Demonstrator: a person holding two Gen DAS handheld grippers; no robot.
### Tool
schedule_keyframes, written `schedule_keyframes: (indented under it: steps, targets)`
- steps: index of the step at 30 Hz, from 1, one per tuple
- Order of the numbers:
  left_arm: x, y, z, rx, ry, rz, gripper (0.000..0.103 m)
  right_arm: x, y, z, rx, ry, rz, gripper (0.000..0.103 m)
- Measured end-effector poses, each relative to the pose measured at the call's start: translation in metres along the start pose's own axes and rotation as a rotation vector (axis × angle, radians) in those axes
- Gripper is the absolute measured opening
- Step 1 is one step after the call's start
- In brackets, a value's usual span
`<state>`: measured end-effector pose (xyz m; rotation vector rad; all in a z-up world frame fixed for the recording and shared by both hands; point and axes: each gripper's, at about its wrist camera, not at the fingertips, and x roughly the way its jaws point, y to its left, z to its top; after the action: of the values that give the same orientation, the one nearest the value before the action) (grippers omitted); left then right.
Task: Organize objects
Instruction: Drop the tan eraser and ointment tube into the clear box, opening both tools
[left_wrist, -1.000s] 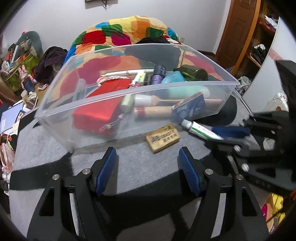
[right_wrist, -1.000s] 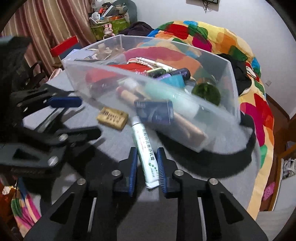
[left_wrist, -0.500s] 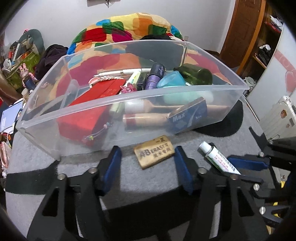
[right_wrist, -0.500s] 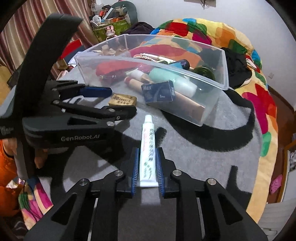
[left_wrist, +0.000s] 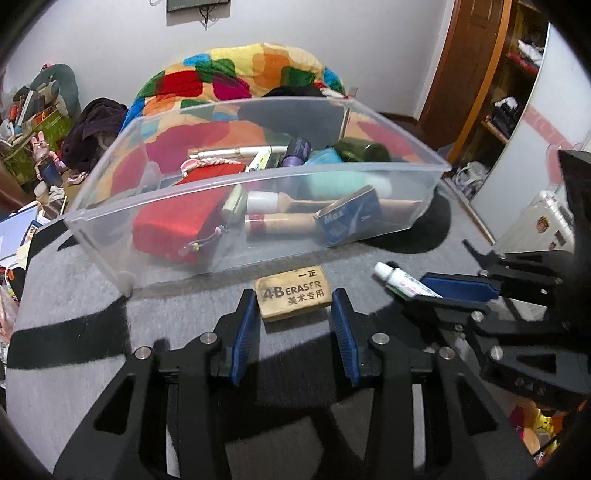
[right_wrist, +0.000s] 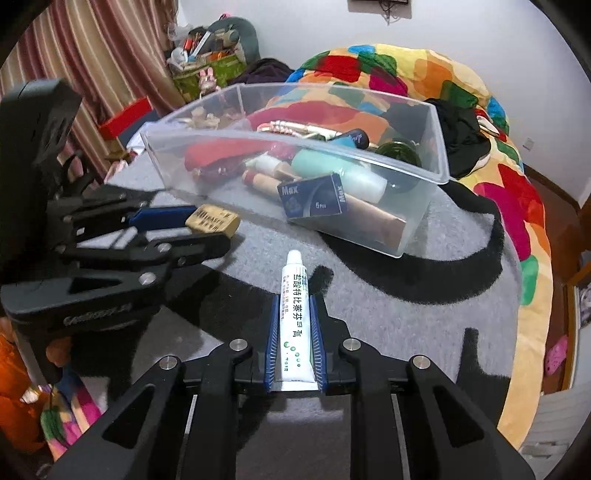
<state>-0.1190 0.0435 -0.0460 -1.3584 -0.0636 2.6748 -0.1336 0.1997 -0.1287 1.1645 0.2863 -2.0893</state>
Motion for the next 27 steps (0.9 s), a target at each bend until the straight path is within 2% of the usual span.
schedule_keyframes:
  steps: [8,16,21,27]
  targets:
    - [-0.039,-0.002,0.010,0.005,-0.098,-0.027,0.041,-0.021,0.006,0.011,0.029,-0.074,0.013,0.015]
    - [-0.069,0.005,0.034,-0.003,-0.211,-0.014,0.041,-0.053,0.013,0.039,0.030,-0.197,-0.002,0.015]
    - [-0.061,0.016,0.049,-0.018,-0.218,0.008,0.041,-0.056,0.012,0.059,0.053,-0.247,-0.028,0.015]
    - [-0.032,0.030,0.064,-0.041,-0.157,0.014,0.041,-0.034,0.002,0.081,0.097,-0.216,-0.040,0.015]
